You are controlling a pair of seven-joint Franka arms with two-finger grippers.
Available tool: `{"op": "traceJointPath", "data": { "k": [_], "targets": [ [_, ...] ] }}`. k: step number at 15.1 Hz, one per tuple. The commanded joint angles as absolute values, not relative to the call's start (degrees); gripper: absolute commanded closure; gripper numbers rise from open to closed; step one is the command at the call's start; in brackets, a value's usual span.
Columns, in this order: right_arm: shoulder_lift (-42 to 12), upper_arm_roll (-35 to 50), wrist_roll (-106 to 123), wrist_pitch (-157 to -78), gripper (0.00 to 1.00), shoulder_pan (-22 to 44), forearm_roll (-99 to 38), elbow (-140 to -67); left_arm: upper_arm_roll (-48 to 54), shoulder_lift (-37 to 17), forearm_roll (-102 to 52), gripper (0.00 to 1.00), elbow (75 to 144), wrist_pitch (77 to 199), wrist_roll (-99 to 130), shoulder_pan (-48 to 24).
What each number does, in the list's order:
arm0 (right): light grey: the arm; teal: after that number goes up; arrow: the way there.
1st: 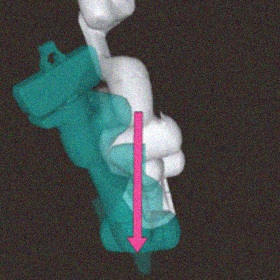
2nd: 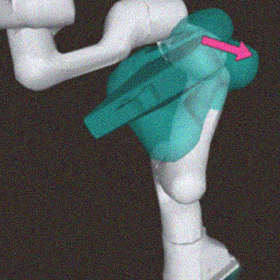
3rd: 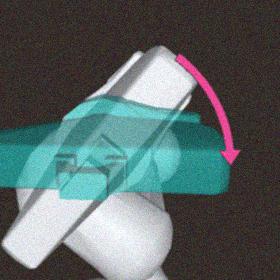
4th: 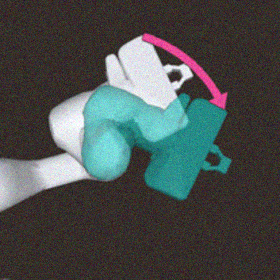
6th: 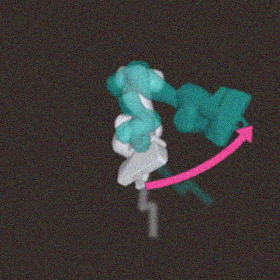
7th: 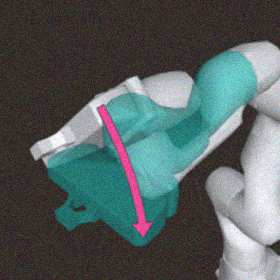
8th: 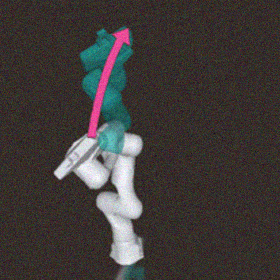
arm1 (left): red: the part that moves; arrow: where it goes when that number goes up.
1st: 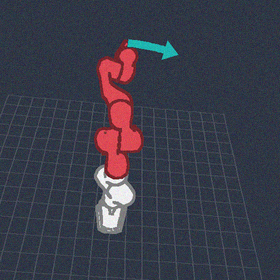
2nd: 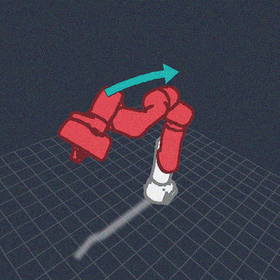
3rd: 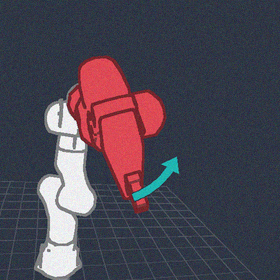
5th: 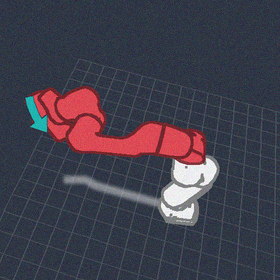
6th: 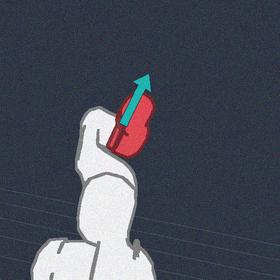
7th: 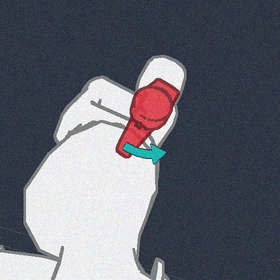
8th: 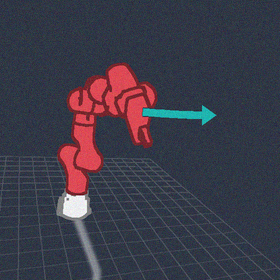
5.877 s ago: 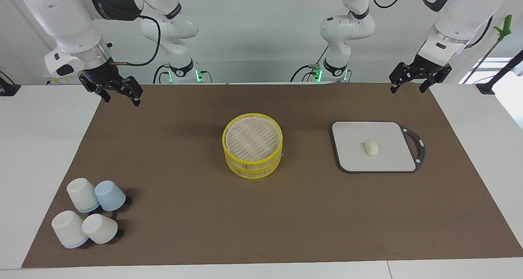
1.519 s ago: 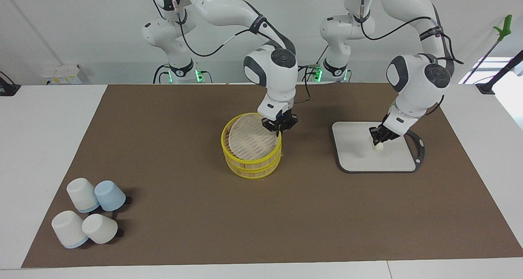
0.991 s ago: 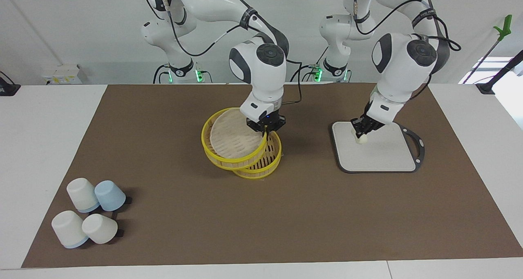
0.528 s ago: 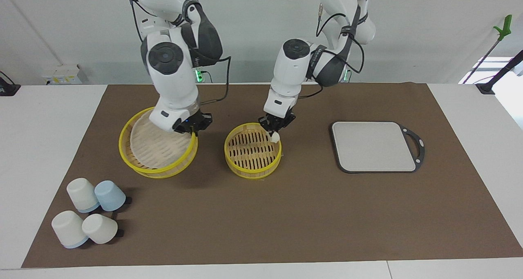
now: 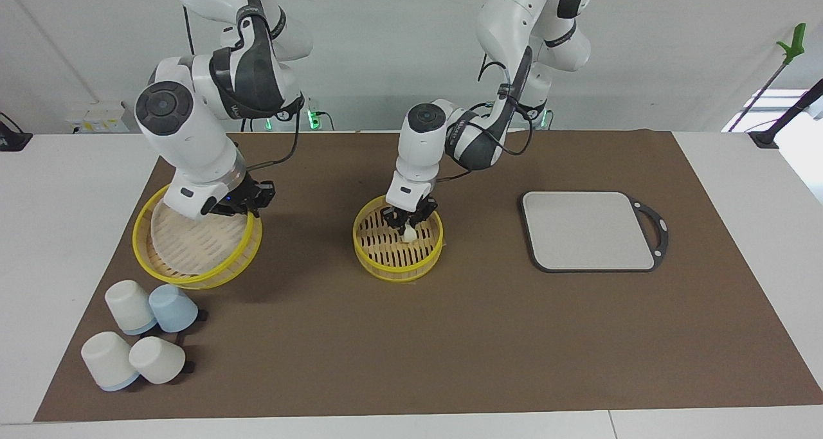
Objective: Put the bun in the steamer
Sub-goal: 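Lower the bun into the open steamer and open the left gripper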
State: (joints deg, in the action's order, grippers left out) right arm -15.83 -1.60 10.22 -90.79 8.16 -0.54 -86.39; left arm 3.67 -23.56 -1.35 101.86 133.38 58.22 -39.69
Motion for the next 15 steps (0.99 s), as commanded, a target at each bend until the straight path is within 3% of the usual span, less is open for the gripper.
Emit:
{"op": "traceJointPath", "data": {
  "k": [1,2,6,12,15],
  "targets": [
    [-13.7,-1.3,10.4,-91.1,1.00,8.0,-0.8,-88.3,2.5,-23.2,-0.2,0.05,101.7,133.8,60.3,-41.0],
    [-13.7,-1.3,10.4,-91.1,1.00,8.0,-0.8,-88.3,2.5,-23.1,-0.2,0.00,101.7,133.7,60.2,-40.9],
    [-13.7,-1.3,10.4,-91.1,1.00,8.1,-0.8,-88.3,2.4,-21.5,-0.2,0.00,101.6,131.1,59.9,-40.0],
    [-13.8,-1.0,8.3,-91.9,1.00,8.8,-2.2,-88.2,2.3,-6.3,-0.5,0.00,100.5,110.9,44.8,-26.5],
    [-14.4,-1.0,-10.4,-99.0,1.00,19.3,-4.2,-88.2,2.2,-0.2,-0.9,0.00,100.5,103.0,32.0,-17.3]
  ]
}}
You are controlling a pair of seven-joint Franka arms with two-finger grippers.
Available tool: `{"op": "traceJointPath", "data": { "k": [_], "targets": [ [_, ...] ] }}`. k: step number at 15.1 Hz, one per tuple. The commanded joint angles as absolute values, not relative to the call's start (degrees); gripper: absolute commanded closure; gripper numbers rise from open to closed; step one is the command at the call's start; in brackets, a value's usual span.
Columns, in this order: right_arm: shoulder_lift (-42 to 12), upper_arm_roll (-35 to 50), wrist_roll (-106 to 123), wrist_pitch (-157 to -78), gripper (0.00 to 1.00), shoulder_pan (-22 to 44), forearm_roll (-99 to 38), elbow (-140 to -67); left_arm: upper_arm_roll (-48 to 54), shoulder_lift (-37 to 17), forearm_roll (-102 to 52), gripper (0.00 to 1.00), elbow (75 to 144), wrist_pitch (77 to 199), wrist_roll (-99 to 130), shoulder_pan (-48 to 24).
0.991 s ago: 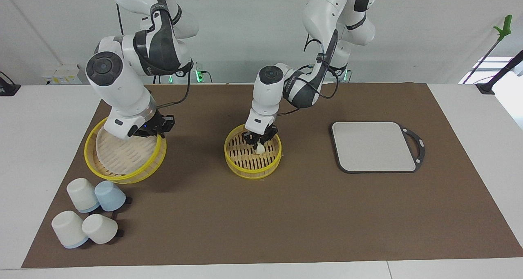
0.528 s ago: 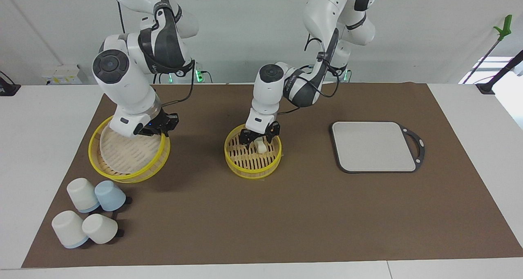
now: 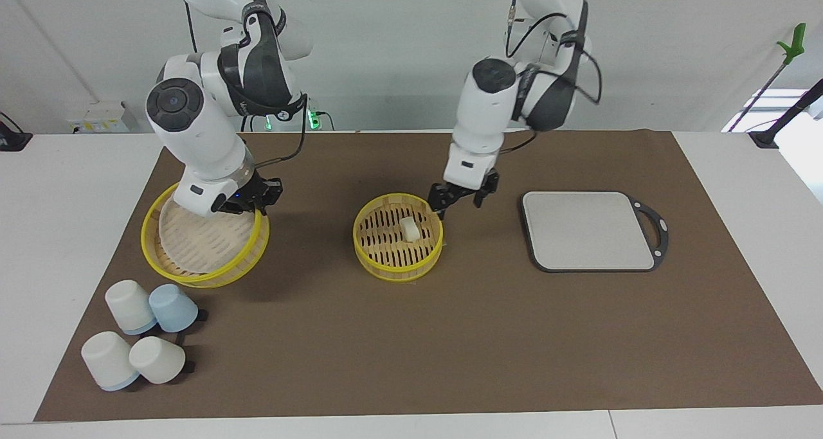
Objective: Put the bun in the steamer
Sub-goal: 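Bring the lid over the steamer with the right gripper while the left gripper withdraws, then lower the yellow lid onto the steamer with the right gripper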
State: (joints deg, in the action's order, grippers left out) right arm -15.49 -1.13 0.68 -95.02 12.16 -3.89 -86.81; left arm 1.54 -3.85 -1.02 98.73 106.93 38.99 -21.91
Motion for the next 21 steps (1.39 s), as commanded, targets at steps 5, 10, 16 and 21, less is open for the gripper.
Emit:
{"op": "traceJointPath", "data": {
  "k": [5,10,16,21],
  "targets": [
    [-26.2,-1.6,-30.7,-99.9,1.00,34.2,-3.3,-76.6,2.2,2.7,-0.6,0.00,98.8,95.4,11.5,-5.4],
    [-31.8,-1.1,-35.2,-101.2,1.00,38.6,1.8,-71.4,2.1,3.0,-0.4,0.00,97.6,93.7,6.5,-1.8],
    [-31.1,-1.1,-36.4,-108.2,1.00,40.5,1.2,-75.9,2.2,2.0,-0.3,0.00,94.5,91.2,6.3,-2.2],
    [-30.7,-1.1,-37.2,-111.0,0.98,41.1,1.2,-79.5,2.2,0.9,0.0,0.00,92.4,88.8,6.2,-2.3]
  ]
}}
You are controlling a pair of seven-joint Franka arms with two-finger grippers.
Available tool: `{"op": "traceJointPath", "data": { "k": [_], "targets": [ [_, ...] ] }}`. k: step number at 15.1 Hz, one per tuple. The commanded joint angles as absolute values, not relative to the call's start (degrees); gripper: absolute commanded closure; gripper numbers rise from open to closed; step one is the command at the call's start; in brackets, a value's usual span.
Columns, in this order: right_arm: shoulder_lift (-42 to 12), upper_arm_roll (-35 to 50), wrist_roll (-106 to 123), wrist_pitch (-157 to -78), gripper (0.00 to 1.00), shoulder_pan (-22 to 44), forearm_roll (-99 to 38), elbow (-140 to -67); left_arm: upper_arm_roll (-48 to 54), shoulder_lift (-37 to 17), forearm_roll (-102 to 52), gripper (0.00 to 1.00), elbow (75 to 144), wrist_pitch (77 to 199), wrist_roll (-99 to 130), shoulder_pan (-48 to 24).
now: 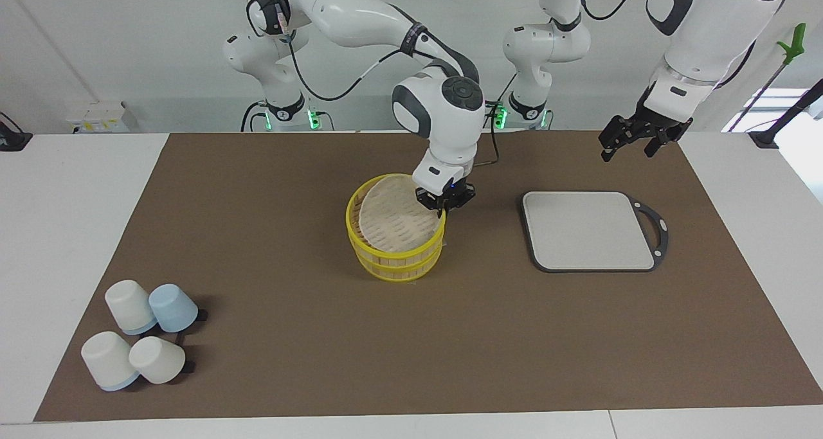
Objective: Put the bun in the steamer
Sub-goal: 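Lower the yellow lid onto the steamer with the right gripper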
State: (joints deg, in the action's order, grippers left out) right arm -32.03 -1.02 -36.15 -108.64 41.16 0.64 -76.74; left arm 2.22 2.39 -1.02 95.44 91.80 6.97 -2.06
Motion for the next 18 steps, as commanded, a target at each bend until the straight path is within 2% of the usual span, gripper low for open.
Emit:
{"op": "traceJointPath", "data": {
  "k": [1,4,8,18],
  "targets": [
    [-30.7,-1.1,-37.2,-111.1,0.98,41.0,1.2,-79.5,2.2,0.5,0.0,0.00,91.5,87.9,5.9,-2.3],
    [-30.6,-1.1,-37.1,-111.8,0.98,40.8,1.2,-80.1,2.2,0.4,-0.3,0.00,91.0,87.4,4.9,-2.3],
    [-28.7,-1.1,-37.3,-115.1,0.97,41.3,1.1,-84.7,2.2,0.5,-0.6,0.00,91.1,86.6,4.8,-2.0],
    [-28.7,-1.1,-37.4,-115.2,0.95,41.4,0.9,-85.0,2.3,0.4,-0.7,0.00,90.6,85.3,4.9,-1.8]
  ]
}}
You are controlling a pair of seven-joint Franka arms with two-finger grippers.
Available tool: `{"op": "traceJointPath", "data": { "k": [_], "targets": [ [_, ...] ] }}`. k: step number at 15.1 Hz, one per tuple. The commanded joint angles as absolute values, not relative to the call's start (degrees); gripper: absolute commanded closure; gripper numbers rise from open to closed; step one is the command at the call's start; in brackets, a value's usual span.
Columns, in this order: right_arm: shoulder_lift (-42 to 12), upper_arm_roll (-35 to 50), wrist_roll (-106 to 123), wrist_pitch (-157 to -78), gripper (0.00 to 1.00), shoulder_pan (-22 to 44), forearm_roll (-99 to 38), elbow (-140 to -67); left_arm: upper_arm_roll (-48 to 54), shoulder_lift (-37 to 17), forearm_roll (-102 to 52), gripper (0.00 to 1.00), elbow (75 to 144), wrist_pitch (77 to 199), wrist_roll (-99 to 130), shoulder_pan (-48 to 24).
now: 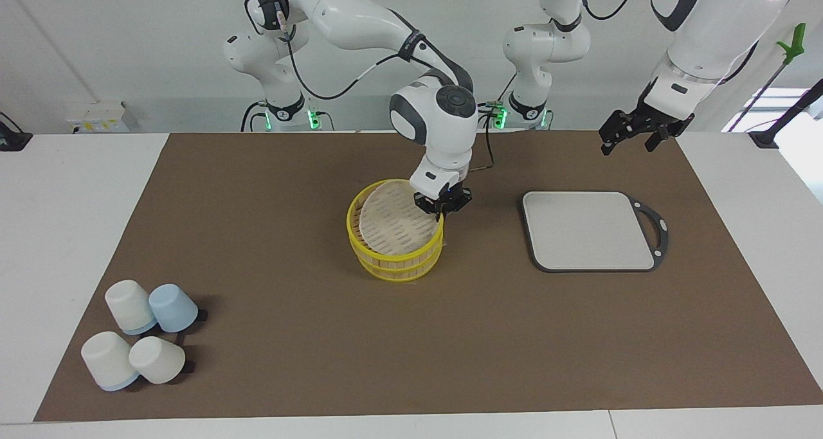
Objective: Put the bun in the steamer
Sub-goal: 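Lower the yellow lid onto the steamer with the right gripper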
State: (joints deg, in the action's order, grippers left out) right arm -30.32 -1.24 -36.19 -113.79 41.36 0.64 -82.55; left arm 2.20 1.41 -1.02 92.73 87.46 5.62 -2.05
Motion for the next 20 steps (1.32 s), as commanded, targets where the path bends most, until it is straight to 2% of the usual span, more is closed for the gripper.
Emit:
{"op": "traceJointPath", "data": {
  "k": [1,20],
  "targets": [
    [-28.7,-1.1,-37.4,-115.7,0.95,41.4,0.8,-85.0,2.3,0.4,-0.7,0.00,90.6,85.3,4.9,-1.8],
    [-27.7,-1.0,-41.4,-119.8,0.91,41.4,0.5,-88.1,2.4,0.6,-0.8,0.00,90.6,85.6,4.9,-1.8]
  ]
}}
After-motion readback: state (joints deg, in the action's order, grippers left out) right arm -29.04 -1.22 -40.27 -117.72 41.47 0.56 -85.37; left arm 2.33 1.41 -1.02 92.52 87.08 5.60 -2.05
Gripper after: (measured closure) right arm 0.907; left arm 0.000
